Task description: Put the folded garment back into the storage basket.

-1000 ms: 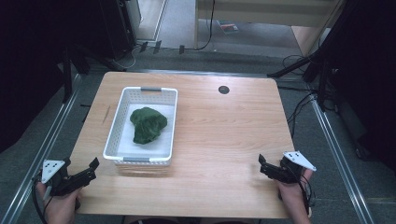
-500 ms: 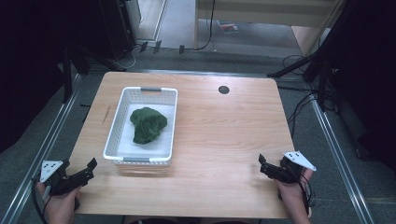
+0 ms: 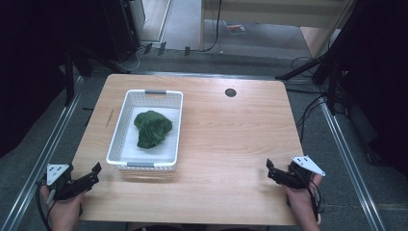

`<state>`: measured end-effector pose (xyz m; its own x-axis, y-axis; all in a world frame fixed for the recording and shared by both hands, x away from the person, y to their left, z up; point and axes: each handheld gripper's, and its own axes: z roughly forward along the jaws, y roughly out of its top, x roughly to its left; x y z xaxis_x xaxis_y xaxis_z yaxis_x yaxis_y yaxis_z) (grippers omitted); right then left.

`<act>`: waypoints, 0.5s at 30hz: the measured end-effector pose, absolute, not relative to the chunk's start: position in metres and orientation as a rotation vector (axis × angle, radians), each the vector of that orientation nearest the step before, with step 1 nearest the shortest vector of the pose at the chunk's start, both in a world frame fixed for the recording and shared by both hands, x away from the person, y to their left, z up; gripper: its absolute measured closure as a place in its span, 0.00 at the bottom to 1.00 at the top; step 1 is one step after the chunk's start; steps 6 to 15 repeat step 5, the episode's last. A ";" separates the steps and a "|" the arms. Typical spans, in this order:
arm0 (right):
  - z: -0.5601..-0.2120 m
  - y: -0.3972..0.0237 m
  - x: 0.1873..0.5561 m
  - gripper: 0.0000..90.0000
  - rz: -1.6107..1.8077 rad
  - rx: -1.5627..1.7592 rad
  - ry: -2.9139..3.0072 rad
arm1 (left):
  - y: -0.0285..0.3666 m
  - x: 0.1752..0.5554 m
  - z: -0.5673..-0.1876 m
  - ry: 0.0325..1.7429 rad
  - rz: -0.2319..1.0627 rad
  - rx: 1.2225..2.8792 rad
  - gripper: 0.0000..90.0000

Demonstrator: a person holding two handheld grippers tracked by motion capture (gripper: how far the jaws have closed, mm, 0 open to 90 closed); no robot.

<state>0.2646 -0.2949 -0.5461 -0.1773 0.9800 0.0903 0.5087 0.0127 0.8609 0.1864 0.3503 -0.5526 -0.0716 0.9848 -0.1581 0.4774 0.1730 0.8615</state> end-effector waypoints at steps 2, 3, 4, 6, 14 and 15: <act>-0.546 -0.295 0.264 0.00 1.090 1.528 1.734 | 0.350 0.186 -0.553 1.669 0.817 1.410 0.04; -0.546 -0.295 0.265 0.00 1.091 1.526 1.734 | 0.350 0.186 -0.553 1.669 0.818 1.409 0.04; -0.546 -0.295 0.264 0.00 1.092 1.526 1.735 | 0.350 0.186 -0.553 1.667 0.818 1.408 0.04; -0.546 -0.295 0.264 0.00 1.092 1.526 1.735 | 0.350 0.186 -0.553 1.667 0.818 1.408 0.04; -0.546 -0.295 0.264 0.00 1.092 1.526 1.735 | 0.350 0.186 -0.553 1.667 0.818 1.408 0.04; -0.546 -0.295 0.264 0.00 1.092 1.526 1.735 | 0.350 0.186 -0.553 1.667 0.818 1.408 0.04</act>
